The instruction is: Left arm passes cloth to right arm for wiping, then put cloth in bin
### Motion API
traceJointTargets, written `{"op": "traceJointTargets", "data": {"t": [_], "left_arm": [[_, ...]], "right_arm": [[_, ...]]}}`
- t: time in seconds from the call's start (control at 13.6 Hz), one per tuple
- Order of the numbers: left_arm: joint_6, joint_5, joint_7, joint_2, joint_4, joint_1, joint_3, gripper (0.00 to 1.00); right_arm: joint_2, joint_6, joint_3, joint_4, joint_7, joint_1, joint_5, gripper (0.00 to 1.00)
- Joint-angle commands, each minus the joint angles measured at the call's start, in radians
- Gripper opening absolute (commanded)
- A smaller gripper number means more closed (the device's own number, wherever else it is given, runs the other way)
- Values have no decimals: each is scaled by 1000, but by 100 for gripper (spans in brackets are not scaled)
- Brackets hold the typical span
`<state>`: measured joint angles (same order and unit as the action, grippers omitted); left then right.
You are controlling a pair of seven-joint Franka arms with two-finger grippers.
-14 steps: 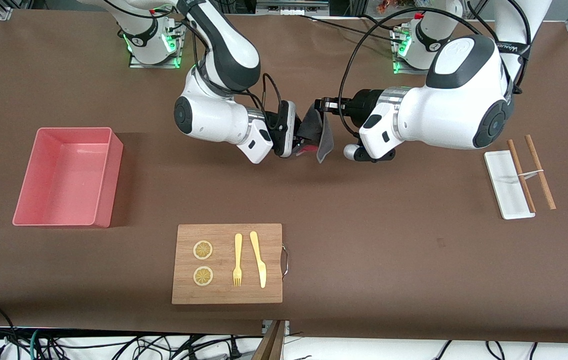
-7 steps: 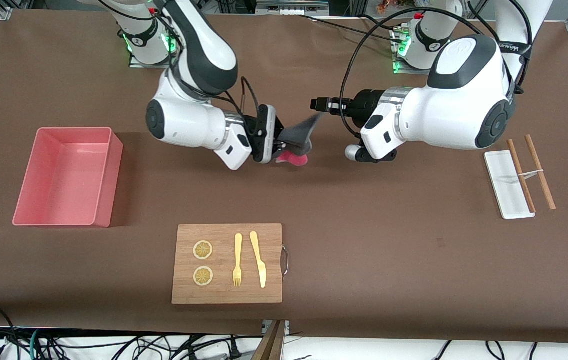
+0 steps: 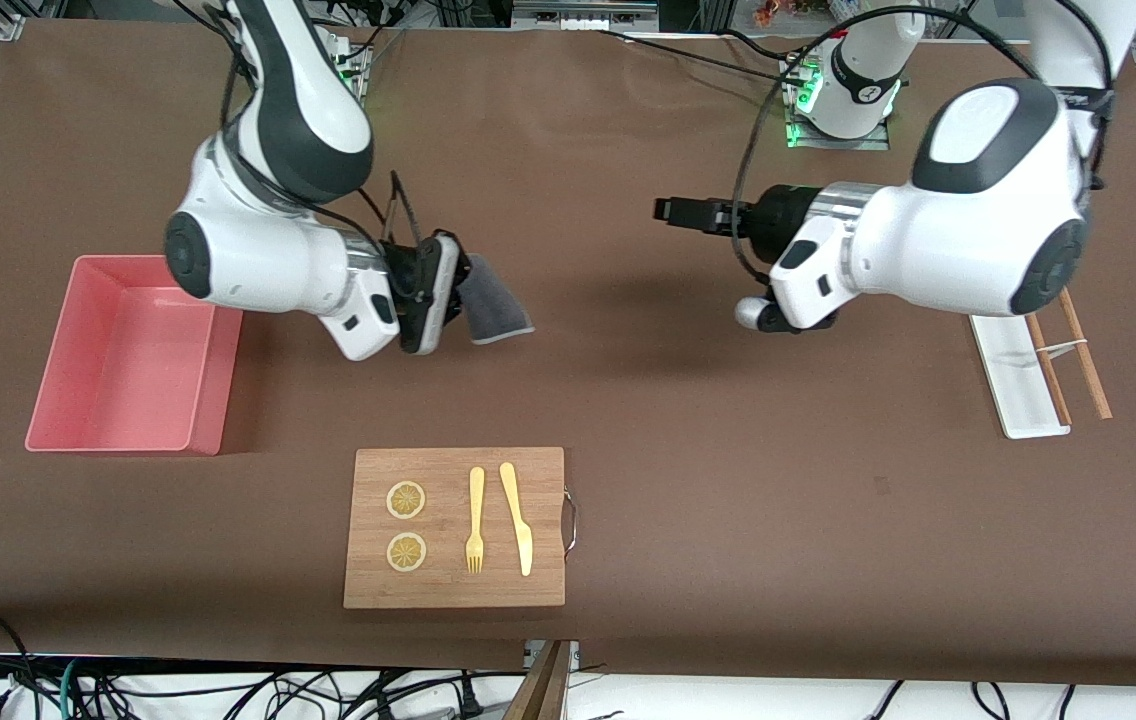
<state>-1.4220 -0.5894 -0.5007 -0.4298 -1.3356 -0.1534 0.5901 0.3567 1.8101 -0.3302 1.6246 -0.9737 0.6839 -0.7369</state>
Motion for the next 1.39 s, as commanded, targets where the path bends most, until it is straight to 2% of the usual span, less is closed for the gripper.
{"op": "traceJointTargets", "data": {"t": [0.0, 0.15, 0.29, 0.51, 0.59, 0.73, 0.81, 0.88, 0.95, 1.17, 1.25, 1.32], "left_arm": [[138, 173, 85, 6, 90, -14, 2, 100], [205, 282, 187, 29, 96, -58, 2, 100], [219, 379, 322, 43, 93, -121, 0, 100], [210, 520, 541, 45, 93, -199, 2, 100], [207, 549, 604, 43, 93, -215, 0, 100], [155, 600, 651, 101, 52, -204, -13, 100], [112, 600, 662, 165, -14, -139, -89, 100], [57, 594, 662, 231, -81, -30, -221, 100], [16, 588, 662, 273, -132, 29, -301, 100], [-165, 591, 659, 373, -288, 168, -490, 100], [-234, 583, 648, 403, -342, 178, -509, 100], [-261, 583, 646, 411, -352, 178, -512, 100]], "right_arm": [[-119, -18, 3, 95, 169, -35, 156, 0], [-151, -69, 5, 109, 272, -73, 279, 0], [-165, -109, 7, 109, 372, -119, 394, 0], [-173, -132, 16, 122, 449, -210, 508, 0], [-188, -124, 36, 139, 482, -252, 543, 0], [-215, -117, 130, 161, 591, -354, 624, 0], [-231, -103, 155, 176, 652, -381, 655, 0], [-243, -74, 180, 204, 696, -409, 675, 0], [-255, -34, 198, 246, 739, -435, 677, 0], [-278, 170, 246, 404, 916, -486, 697, 0], [-277, 217, 264, 432, 984, -497, 708, 0], [-268, 236, 281, 442, 1053, -506, 738, 0]]}}
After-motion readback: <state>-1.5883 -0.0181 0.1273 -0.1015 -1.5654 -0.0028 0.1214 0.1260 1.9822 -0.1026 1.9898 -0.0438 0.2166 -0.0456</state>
